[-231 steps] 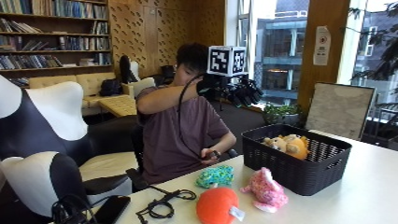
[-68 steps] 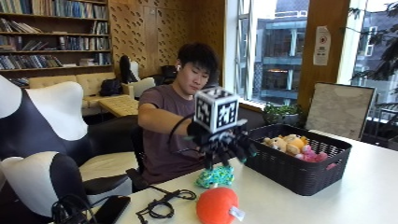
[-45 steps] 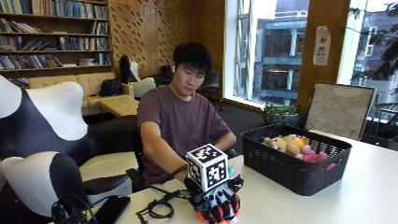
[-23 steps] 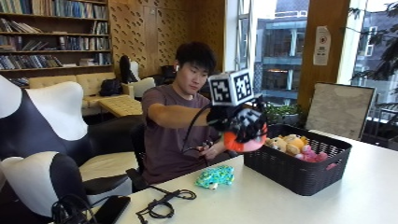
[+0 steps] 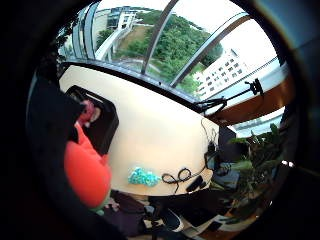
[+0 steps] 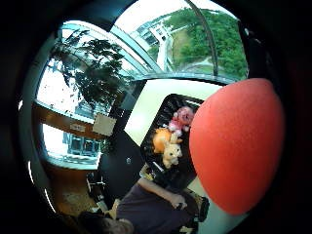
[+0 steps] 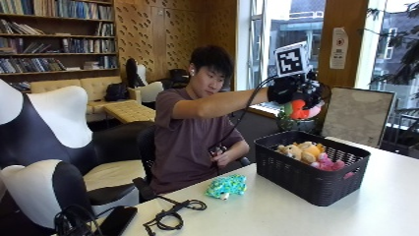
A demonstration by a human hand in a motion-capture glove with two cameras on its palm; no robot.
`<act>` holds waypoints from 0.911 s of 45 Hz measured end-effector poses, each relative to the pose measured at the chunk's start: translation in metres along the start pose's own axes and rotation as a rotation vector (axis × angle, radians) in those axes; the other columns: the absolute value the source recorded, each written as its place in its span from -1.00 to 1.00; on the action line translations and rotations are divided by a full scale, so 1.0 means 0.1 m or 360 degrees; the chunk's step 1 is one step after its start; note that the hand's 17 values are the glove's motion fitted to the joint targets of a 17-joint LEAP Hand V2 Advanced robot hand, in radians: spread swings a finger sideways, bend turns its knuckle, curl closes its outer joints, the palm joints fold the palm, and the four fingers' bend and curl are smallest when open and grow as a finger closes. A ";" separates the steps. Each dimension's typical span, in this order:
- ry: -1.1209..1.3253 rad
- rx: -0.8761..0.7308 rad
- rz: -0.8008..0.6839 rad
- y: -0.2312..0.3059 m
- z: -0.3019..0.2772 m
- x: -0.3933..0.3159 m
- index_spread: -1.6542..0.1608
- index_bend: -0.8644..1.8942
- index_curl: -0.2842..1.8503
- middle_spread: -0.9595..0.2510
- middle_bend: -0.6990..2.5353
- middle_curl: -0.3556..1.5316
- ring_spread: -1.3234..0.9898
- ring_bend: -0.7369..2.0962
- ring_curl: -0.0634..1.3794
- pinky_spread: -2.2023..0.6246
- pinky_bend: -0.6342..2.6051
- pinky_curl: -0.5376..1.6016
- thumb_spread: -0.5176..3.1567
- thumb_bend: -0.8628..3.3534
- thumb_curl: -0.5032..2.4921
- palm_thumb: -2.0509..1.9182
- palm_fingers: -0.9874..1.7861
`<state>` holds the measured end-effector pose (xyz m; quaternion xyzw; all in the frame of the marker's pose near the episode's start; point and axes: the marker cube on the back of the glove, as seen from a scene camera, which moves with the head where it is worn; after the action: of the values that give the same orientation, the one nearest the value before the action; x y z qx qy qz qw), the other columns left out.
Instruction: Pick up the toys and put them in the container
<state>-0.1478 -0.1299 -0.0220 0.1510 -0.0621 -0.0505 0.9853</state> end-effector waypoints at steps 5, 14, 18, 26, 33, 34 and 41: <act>0.0032 -0.0039 -0.0010 -0.10 0.33 -0.27 0.27 0.21 0.15 -0.14 0.15 0.24 -0.31 0.49 0.28 0.31 0.19 0.06 -0.50 -0.51 -0.03 0.40 0.16; 0.0064 -0.0271 -0.0049 -0.12 0.86 -0.47 0.27 0.19 0.23 -0.14 0.13 0.29 -0.29 0.51 0.30 0.32 0.24 0.08 -0.51 -0.52 -0.01 0.40 0.09; 0.0152 -0.0496 -0.0101 -0.09 1.06 -0.45 0.29 0.09 0.23 -0.14 0.06 0.27 -0.28 0.51 0.29 0.32 0.27 0.08 -0.49 -0.54 -0.01 0.39 -0.05; -0.0028 -0.0790 -0.0068 -0.03 1.23 -0.57 0.41 -0.28 0.00 0.29 -0.34 0.04 -0.07 0.07 0.08 0.47 0.25 0.04 -0.25 -0.63 -0.13 0.19 -0.81; -0.0038 -0.0680 -0.0060 -0.09 1.23 -0.63 0.47 -0.34 -0.18 0.47 -0.47 -0.07 0.05 -0.17 -0.13 0.54 0.09 -0.05 -0.15 -0.61 -0.22 0.13 -0.65; -0.0026 -0.0672 -0.0059 -0.09 1.24 -0.65 0.48 -0.34 -0.20 0.48 -0.47 -0.08 0.06 -0.19 -0.15 0.55 0.07 -0.07 -0.14 -0.61 -0.22 0.13 -0.64; 0.0052 -0.0615 -0.0080 -0.12 1.29 -0.76 0.52 -0.34 -0.31 0.53 -0.50 -0.16 0.11 -0.28 -0.24 0.57 -0.02 -0.12 -0.08 -0.60 -0.28 0.11 -0.57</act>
<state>-0.2415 -0.1699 0.0887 -0.0388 -0.0316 -0.0837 0.9952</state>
